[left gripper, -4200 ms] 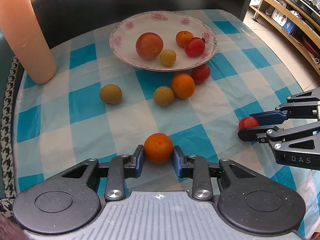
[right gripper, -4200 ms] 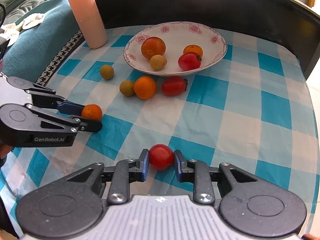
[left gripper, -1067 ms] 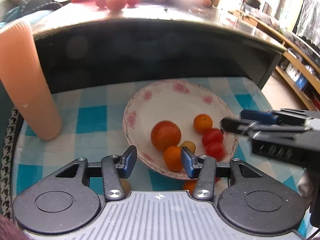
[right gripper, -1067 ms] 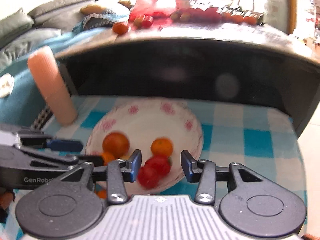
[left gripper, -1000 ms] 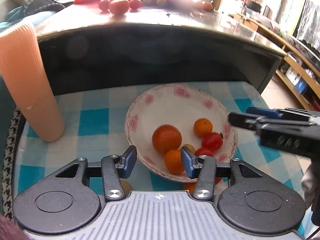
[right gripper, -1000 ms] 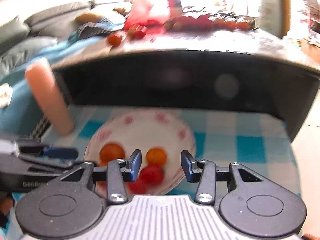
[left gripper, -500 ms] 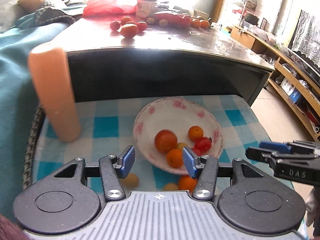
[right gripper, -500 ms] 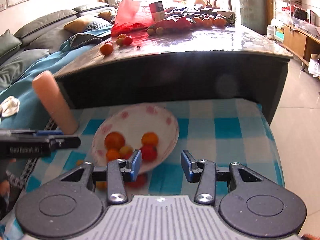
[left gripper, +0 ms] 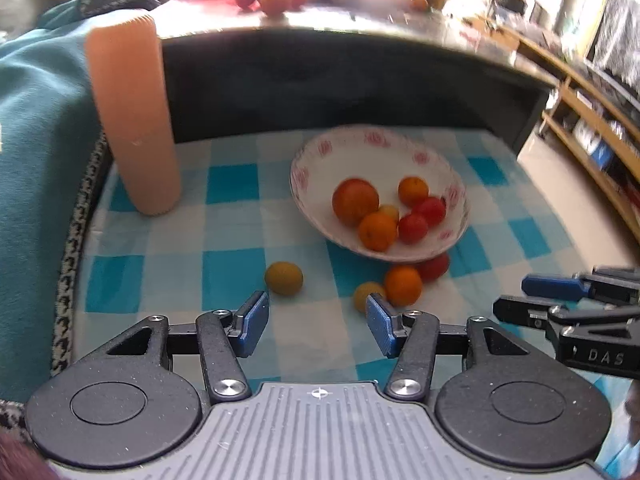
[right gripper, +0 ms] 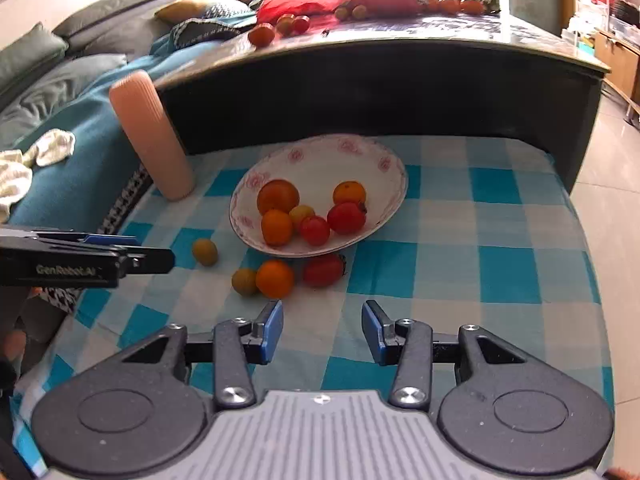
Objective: Organize fruits
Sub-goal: 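Withdraw both open tools from the bowl toward the loose fruits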
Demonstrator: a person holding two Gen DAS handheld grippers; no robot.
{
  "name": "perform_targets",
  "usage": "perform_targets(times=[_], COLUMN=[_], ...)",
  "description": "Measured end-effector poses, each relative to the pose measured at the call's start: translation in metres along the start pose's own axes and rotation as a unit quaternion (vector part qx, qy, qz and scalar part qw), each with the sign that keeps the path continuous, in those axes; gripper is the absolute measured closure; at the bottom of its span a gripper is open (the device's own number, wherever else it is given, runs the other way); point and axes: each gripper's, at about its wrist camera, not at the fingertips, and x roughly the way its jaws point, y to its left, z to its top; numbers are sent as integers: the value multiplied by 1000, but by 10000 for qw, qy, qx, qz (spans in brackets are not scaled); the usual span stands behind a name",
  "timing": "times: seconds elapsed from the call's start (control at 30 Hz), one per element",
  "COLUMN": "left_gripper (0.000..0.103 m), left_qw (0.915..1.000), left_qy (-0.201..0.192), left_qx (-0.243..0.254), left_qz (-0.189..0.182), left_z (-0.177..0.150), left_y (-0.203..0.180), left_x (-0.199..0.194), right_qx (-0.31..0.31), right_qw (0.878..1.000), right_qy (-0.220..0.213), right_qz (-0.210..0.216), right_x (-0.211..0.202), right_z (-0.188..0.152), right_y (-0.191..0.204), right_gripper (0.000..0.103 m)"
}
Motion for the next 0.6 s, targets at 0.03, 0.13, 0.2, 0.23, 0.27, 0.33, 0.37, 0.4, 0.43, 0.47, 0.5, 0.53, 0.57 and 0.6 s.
perform_targets(times=[0.03,0.13,0.2,0.23,0.27,0.33,0.37,0.4,0.43,0.47,0.5,0.53,0.57,0.6], left_gripper=[42,45,45,46,47,48,48,48,48,48,48,48,48,48], left_qw=[10000,9996,9995,9996,9997,9998,9998,9998,9998,9998,9998,9998,9998,9997], left_qy=[43,117,95,87,100,136,157,175,181,176,176,182,184,187], left_qx=[76,240,287,283,239,134,80,58,56,53,38,21,16,32], left_qz=[24,21,-30,-24,-7,-8,0,24,57,92,102,107,124,148], left_z=[-1,-4,-2,-1,0,3,3,3,3,3,3,3,3,3], left_y=[-1,-3,0,1,3,8,10,11,12,12,13,12,12,11], left_x=[5,19,27,30,34,41,44,46,49,50,52,53,55,56], right_qx=[-33,-121,-194,-207,-203,-169,-157,-151,-147,-143,-129,-118,-105,-94], right_qw=[10000,9998,9996,9996,9995,9994,9993,9992,9991,9990,9989,9989,9988,9988], right_qy=[34,152,192,181,196,254,280,321,353,374,383,383,380,376], right_qz=[-4,74,83,95,110,160,171,191,207,219,231,252,273,285], right_x=[4,17,23,23,24,26,27,29,30,30,30,29,29,29], right_z=[-1,-2,-2,-3,-4,-6,-7,-9,-9,-10,-11,-12,-12,-12], right_y=[1,2,3,3,3,1,1,0,0,-1,-2,-2,-3,-3], right_gripper=[46,46,46,46,46,46,46,46,46,46,46,46,46,46])
